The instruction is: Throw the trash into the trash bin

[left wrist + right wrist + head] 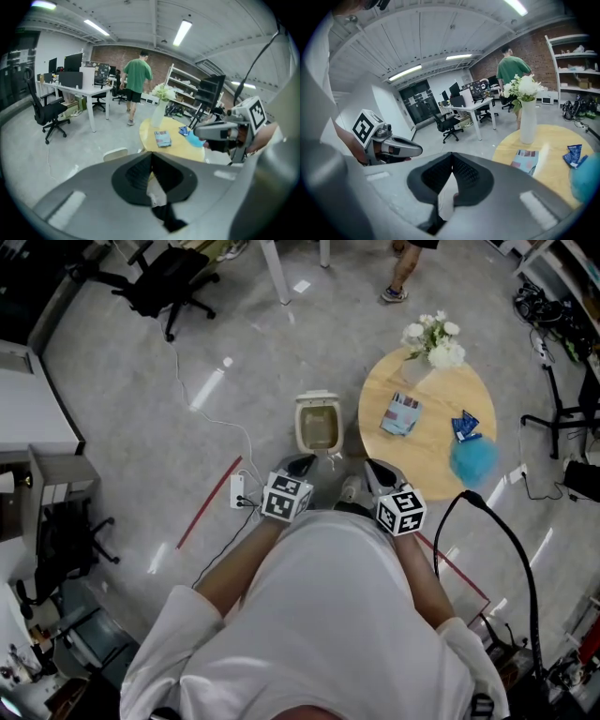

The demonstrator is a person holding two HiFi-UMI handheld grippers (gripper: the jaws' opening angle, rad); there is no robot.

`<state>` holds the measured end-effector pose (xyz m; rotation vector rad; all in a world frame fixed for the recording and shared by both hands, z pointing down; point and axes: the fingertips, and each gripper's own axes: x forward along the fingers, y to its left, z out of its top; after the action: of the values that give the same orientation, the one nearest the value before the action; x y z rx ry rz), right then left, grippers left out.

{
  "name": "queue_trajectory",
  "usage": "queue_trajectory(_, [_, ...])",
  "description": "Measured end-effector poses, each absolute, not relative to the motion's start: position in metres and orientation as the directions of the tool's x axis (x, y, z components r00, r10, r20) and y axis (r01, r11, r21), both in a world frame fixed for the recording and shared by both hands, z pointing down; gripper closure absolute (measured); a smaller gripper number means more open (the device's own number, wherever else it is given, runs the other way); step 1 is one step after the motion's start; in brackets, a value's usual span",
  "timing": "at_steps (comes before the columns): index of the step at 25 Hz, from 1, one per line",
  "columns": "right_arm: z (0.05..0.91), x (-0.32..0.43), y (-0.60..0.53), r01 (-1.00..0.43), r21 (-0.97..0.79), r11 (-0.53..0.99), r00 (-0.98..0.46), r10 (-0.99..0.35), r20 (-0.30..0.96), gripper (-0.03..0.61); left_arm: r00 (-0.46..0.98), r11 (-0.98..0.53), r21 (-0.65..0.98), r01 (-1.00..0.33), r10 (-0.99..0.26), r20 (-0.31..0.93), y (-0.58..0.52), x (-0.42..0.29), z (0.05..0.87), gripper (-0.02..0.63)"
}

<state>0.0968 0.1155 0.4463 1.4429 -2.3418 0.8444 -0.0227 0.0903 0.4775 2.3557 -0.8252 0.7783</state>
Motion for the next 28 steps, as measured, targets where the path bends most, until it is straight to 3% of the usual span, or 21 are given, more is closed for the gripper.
queue_trajectory(10, [0.456,0.135,0.119,-0.900,-0.356,0.252,-0.414,-0.749,0.517,0.577,0.651,-0.684,0.275,-0.676,-0.379,0.657,0.084,-0.013,0.470,0.611])
queue_trajectory(28, [0.497,0.224,0.093,-0.916,-0.382,0.126,-0.345,-0.735,0.584,0.511,0.613,-0.662,0.238,-0.710,-0.415,0.672,0.072,-0.006,0.470,0.610])
